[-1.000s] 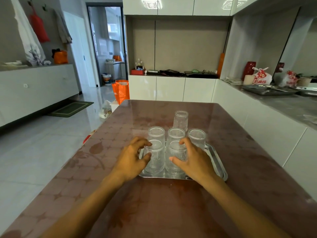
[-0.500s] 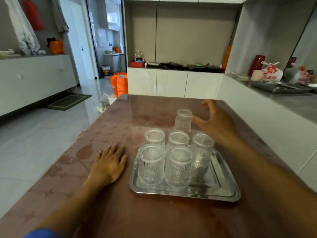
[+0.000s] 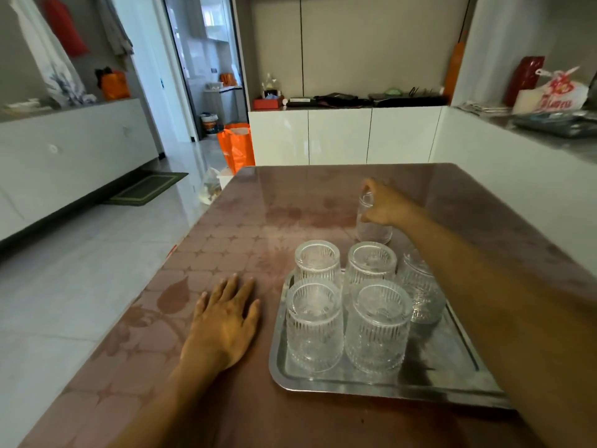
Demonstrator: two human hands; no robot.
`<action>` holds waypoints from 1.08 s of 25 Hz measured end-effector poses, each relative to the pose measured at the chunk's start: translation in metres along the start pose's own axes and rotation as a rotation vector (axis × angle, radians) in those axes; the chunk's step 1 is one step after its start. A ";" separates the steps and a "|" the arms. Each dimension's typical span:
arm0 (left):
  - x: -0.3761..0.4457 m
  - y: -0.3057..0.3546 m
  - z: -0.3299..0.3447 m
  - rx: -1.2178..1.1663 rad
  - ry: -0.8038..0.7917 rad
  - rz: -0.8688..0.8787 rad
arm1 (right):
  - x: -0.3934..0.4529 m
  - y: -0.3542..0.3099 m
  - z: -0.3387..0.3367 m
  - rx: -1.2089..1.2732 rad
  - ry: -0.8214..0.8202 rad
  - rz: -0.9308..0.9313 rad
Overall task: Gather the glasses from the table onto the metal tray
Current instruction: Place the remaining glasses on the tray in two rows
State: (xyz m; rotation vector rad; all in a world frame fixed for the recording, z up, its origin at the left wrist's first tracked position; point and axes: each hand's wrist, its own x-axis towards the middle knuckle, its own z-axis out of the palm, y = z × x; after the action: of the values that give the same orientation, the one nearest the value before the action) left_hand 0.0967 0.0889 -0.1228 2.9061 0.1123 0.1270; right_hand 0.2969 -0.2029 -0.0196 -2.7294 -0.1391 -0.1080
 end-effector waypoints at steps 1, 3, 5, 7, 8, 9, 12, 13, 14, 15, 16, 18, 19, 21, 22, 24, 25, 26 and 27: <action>-0.001 0.000 0.000 0.002 -0.002 0.003 | -0.003 -0.002 -0.001 0.024 0.037 0.013; 0.000 -0.003 0.001 -0.001 -0.001 0.007 | -0.017 -0.007 -0.008 0.059 0.144 0.006; 0.003 -0.004 0.000 0.005 -0.014 0.012 | -0.040 -0.007 -0.026 0.087 0.289 -0.013; 0.004 -0.003 0.001 0.014 -0.027 0.011 | -0.072 -0.004 -0.058 0.089 0.442 -0.056; 0.003 -0.003 0.001 0.015 -0.026 0.006 | -0.089 -0.003 -0.077 0.083 0.499 -0.096; 0.003 -0.002 0.002 0.010 -0.022 0.004 | -0.108 -0.003 -0.096 0.085 0.520 -0.145; 0.002 0.001 -0.002 -0.021 0.000 0.004 | -0.170 -0.001 -0.140 0.155 0.374 -0.287; -0.002 0.003 -0.005 -0.030 0.019 0.012 | -0.191 0.000 -0.146 0.173 0.314 -0.298; -0.007 0.004 -0.007 -0.033 0.043 0.028 | -0.210 0.002 -0.149 0.185 0.266 -0.297; -0.012 0.006 -0.009 -0.032 0.067 0.050 | -0.224 0.005 -0.147 0.198 0.227 -0.294; -0.018 0.008 -0.010 -0.030 0.085 0.070 | -0.236 0.007 -0.142 0.220 0.198 -0.288; -0.030 0.011 -0.010 -0.031 0.093 0.082 | -0.248 0.013 -0.124 0.245 0.156 -0.263; -0.034 0.013 -0.010 -0.031 0.100 0.090 | -0.250 0.016 -0.113 0.235 0.140 -0.247; -0.041 0.014 -0.010 -0.043 0.124 0.120 | -0.252 0.021 -0.090 0.199 0.109 -0.215; -0.043 0.014 -0.011 -0.061 0.136 0.128 | -0.252 0.023 -0.079 0.176 0.094 -0.203; -0.043 0.013 -0.011 -0.088 0.149 0.127 | -0.252 0.026 -0.059 0.127 0.084 -0.196; -0.043 0.012 -0.011 -0.088 0.153 0.122 | -0.252 0.028 -0.051 0.108 0.088 -0.202; -0.043 0.011 -0.011 -0.087 0.162 0.123 | -0.252 0.029 -0.044 0.093 0.092 -0.212; -0.043 0.011 -0.010 -0.093 0.176 0.130 | -0.251 0.032 -0.039 0.076 0.096 -0.225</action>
State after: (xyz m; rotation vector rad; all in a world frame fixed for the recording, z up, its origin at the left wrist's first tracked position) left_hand 0.0541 0.0769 -0.1139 2.8031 -0.0520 0.3995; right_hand 0.0489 -0.2680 -0.0199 -2.6180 -0.4136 -0.2900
